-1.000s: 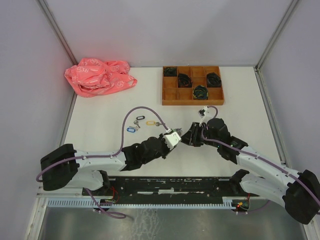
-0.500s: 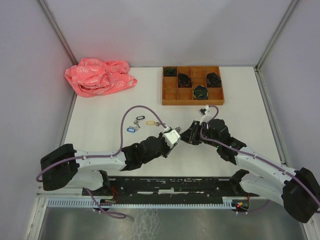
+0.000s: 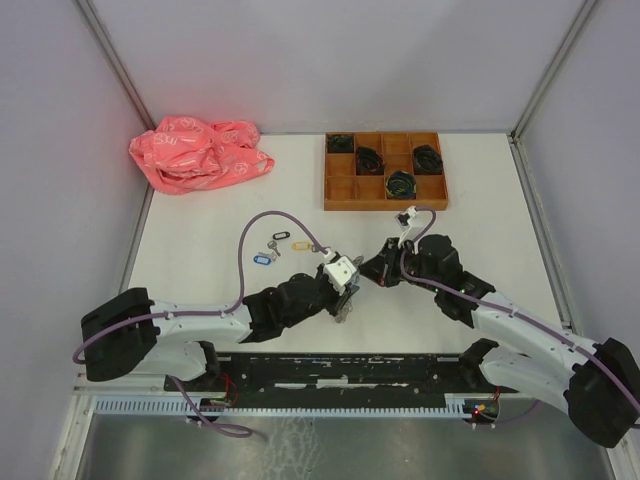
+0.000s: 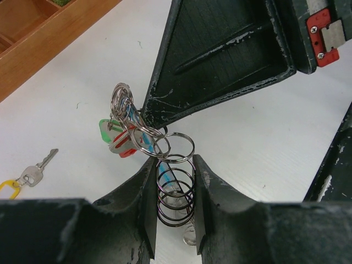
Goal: Put the keys on the keyring
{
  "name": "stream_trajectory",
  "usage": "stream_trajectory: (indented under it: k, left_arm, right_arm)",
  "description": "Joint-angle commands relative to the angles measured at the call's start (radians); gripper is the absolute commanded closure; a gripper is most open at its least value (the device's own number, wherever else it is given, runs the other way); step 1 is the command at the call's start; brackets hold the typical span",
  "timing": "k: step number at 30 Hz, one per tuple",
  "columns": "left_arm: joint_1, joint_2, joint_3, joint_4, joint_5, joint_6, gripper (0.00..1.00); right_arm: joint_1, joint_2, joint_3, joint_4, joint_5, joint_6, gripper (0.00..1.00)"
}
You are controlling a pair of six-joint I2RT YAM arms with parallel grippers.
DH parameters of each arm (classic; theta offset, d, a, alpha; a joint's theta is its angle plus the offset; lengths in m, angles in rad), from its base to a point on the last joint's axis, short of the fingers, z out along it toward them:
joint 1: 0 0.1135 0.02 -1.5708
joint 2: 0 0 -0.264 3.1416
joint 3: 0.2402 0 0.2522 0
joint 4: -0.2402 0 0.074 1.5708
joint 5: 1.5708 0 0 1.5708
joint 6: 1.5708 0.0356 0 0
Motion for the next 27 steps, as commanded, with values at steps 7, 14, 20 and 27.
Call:
stream_trajectory:
  k: [7,14,20,27]
  left_arm:
    - [-0.005,-0.033,-0.022,0.122,-0.023,-0.07,0.81]
    - [-0.005,-0.124,-0.059,0.072,-0.028,-0.106,0.63]
    - [0.001,-0.265,-0.103,0.009,-0.008,-0.12,0.5]
    - [0.041,-0.367,-0.116,0.014,0.004,-0.099,0.44]
  right_arm:
    - [-0.004,0.021,0.26,-0.352,0.055,-0.369,0.99]
    - [-0.004,0.101,0.409,-0.543,0.068,-0.59,1.0]
    - [-0.004,0.13,0.463,-0.555,0.078,-0.698,0.99]
    - [-0.005,0.18,0.518,-0.569,0.027,-0.79,0.99]
